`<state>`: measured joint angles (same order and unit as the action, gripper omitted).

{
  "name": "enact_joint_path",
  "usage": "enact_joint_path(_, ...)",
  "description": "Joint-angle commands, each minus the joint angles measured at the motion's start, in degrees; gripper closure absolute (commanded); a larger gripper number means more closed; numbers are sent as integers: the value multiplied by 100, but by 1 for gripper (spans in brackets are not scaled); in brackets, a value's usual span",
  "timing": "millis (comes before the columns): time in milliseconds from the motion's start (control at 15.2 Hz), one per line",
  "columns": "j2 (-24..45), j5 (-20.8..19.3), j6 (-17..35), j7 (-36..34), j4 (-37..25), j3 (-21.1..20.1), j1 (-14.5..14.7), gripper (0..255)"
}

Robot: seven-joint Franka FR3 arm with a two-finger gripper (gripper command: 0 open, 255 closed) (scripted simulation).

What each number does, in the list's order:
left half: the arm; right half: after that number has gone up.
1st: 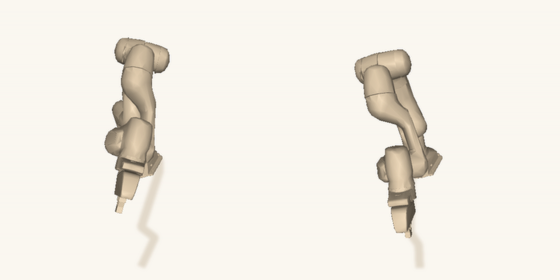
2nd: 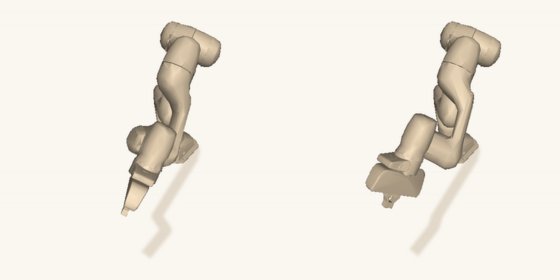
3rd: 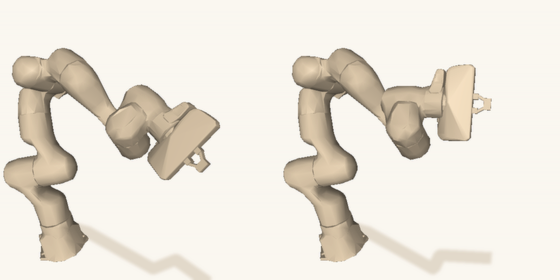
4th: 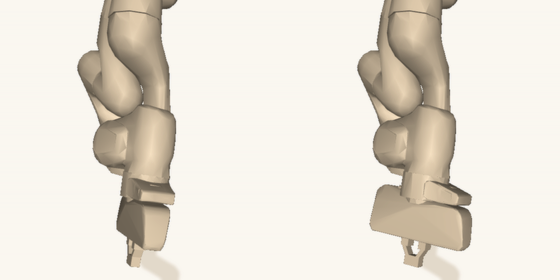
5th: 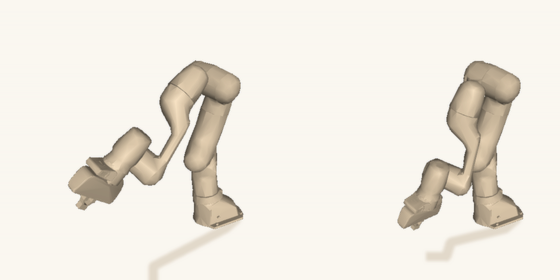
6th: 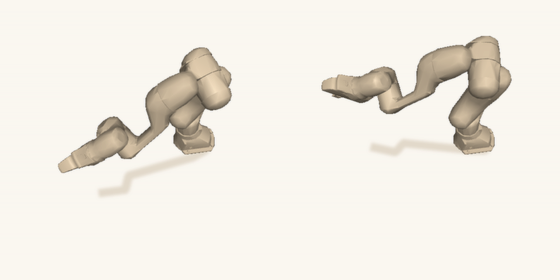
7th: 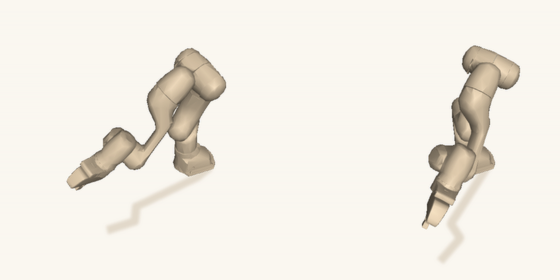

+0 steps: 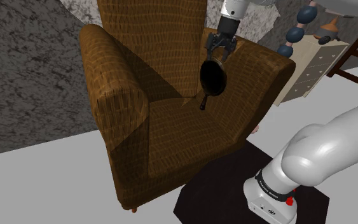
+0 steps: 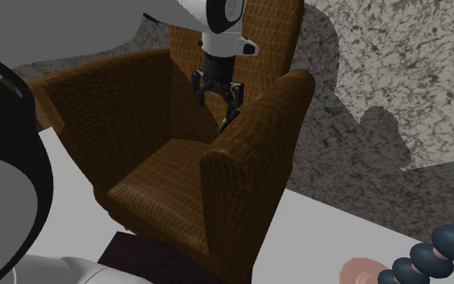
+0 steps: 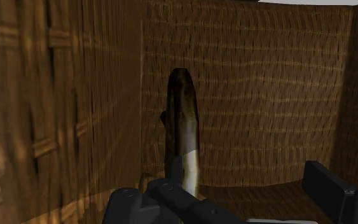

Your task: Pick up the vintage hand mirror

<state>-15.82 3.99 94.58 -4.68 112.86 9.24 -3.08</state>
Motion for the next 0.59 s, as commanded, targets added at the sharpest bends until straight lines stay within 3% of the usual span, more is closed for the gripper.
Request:
enact_joint_path(0,260,-635,210,43,-152,-9,-121,0)
enact_joint_path(528,256,-578,719,91,369,-279,-440,0)
